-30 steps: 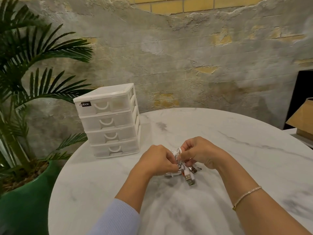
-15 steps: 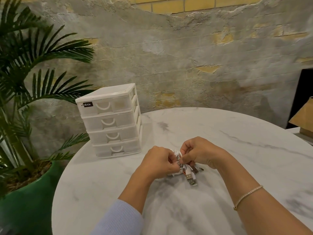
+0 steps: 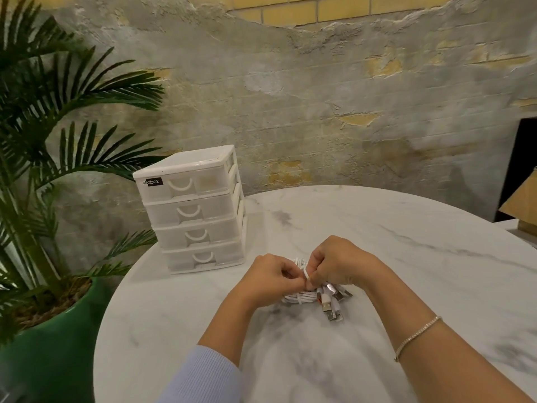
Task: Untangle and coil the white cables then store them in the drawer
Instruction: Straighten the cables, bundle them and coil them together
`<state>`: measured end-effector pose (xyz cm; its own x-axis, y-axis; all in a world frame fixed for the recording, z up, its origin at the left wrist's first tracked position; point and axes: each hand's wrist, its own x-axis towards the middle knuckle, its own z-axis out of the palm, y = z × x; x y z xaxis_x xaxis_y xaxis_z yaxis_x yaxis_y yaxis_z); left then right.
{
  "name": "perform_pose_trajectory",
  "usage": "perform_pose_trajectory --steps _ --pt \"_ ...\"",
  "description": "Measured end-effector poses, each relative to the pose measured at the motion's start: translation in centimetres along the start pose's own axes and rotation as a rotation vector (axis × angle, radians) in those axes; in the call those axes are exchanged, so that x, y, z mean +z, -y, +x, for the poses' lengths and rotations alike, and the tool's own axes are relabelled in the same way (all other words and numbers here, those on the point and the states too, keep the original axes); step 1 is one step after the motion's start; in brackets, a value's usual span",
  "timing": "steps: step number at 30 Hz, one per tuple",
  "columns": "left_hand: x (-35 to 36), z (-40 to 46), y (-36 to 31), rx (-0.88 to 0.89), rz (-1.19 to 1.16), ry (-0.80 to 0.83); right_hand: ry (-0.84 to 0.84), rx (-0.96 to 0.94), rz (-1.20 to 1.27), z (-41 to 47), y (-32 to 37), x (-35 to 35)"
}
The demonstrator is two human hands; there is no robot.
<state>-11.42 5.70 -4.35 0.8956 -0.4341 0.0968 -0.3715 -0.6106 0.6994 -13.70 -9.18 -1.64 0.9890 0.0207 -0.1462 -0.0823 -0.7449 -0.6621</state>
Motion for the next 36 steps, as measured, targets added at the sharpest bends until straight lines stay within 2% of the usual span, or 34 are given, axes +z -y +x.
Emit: perform_pose_trajectory --steps 4,6,12,16,20,26,31,36 --pt "-0.5 -0.5 0.1 -0.03 -0.037 0.045 -0.02 0.016 -0.063 0.0 0.5 0.3" --pt "-0.2 -0.7 0.2 -0.016 0.03 0.081 -0.026 0.027 -0.07 0.1 0.5 0.3" --pt "0.0 -0.5 0.2 0.148 0.169 -0.02 -0.028 0.056 -0.096 -0.2 0.9 0.4" --pt "0.2 -0.6 0.4 0.118 0.163 -0.062 -0.01 0.092 -0.118 -0.3 1.2 0.3" --pt "0.2 -0.4 0.6 0.105 0.142 -0.039 -0.009 0.066 -0.251 -0.5 1.4 0.4" --pt "-0.1 -0.4 0.2 0.1 0.17 -0.01 0.009 0.065 -0.086 -0.8 0.7 -0.2" --pt "0.0 -0.6 0.1 0.157 0.245 0.01 0.008 0.148 -0.053 -0.7 1.1 0.3" --pt "0.3 -0.7 0.4 0.191 0.25 -0.025 -0.094 0.146 -0.109 -0.4 1.4 0.9"
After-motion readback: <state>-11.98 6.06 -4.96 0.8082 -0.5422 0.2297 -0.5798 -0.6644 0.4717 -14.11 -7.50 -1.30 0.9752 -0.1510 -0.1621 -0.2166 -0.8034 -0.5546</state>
